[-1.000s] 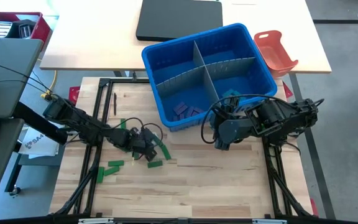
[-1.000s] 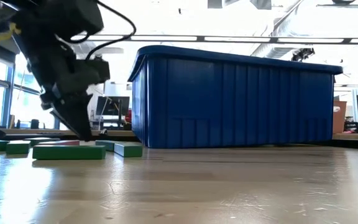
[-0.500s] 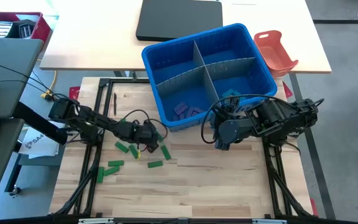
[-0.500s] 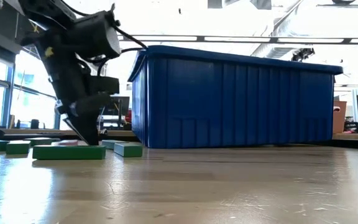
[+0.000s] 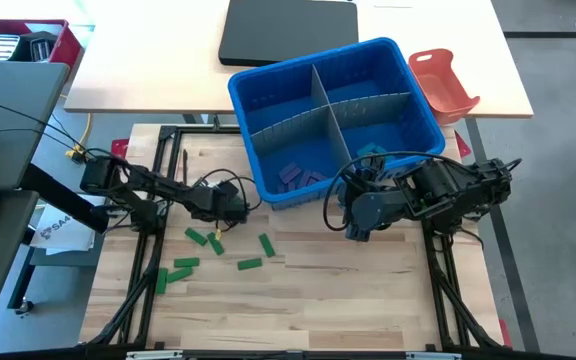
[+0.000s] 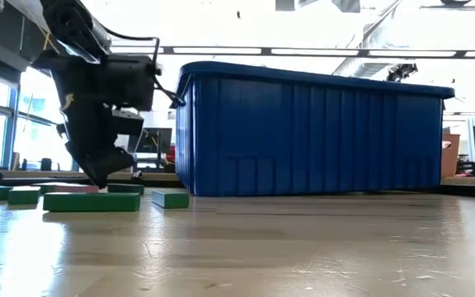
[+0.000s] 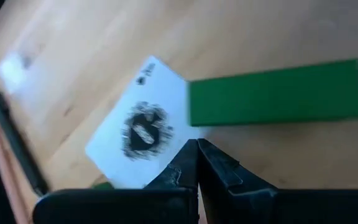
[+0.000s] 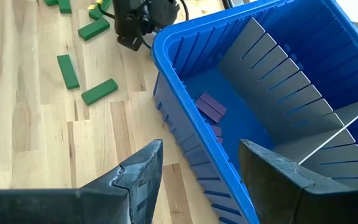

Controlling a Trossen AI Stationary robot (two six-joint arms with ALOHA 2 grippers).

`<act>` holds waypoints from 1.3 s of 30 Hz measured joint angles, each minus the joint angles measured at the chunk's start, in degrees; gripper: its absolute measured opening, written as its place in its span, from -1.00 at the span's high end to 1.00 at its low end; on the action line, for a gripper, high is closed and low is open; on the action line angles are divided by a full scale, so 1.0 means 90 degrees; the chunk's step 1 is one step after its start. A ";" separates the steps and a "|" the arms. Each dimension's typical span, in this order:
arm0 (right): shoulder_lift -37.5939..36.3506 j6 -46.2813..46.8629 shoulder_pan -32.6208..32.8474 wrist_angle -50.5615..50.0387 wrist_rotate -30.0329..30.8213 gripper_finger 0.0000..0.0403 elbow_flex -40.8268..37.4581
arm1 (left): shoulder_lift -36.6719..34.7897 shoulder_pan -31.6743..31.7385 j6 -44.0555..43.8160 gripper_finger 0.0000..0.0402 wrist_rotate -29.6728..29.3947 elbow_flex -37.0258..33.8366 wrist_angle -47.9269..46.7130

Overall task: Sort blocks
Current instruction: Move the blocks to the center of the table

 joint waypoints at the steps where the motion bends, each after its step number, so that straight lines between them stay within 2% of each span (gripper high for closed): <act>1: 0.0000 -0.0002 0.0001 0.0000 0.0000 -0.01 0.0000 | -0.0011 -0.0060 -0.0010 1.00 0.0005 0.0001 0.0002; 10: 0.0000 0.0000 0.0001 0.0005 -0.0007 -0.01 0.0000 | -0.0010 -0.0364 -0.0110 1.00 -0.0049 0.0005 0.0419; 16: 0.0000 -0.0015 -0.0017 0.0007 -0.0012 -0.01 0.0000 | -0.0012 -0.0523 -0.0543 1.00 -0.0867 0.0007 0.0478; 18: 0.0000 -0.0017 -0.0019 0.0007 -0.0010 -0.01 0.0000 | -0.0012 -0.0484 -0.0473 1.00 -0.1162 0.0010 0.0538; 21: 0.0000 -0.0008 -0.0019 0.0008 -0.0010 -0.01 0.0000 | 0.0043 -0.0331 -0.0024 1.00 -0.1214 0.0010 0.0836; 26: 0.0000 -0.0002 -0.0019 0.0010 -0.0010 -0.01 0.0000 | 0.0292 -0.0058 0.0937 1.00 -0.0813 -0.0139 0.1829; 29: 0.0000 -0.0002 -0.0014 0.0010 -0.0010 -0.01 0.0000 | 0.0345 -0.0040 0.0998 1.00 -0.0533 -0.0243 0.2200; 32: 0.0000 -0.0004 -0.0014 0.0009 -0.0010 -0.01 0.0000 | 0.0248 -0.0293 0.0779 1.00 -0.0310 -0.0238 0.2158; 36: 0.0000 -0.0015 -0.0014 0.0010 -0.0010 -0.01 0.0000 | -0.0075 -0.0858 0.0677 1.00 0.0436 -0.0095 0.2191; 38: 0.0000 -0.0017 -0.0014 0.0010 -0.0010 -0.01 0.0000 | -0.0253 -0.1176 0.0976 1.00 0.0917 -0.0043 0.2233; 39: 0.0000 -0.0018 -0.0015 0.0010 -0.0005 -0.01 0.0000 | -0.0347 -0.1322 0.1041 1.00 0.0957 -0.0025 0.2259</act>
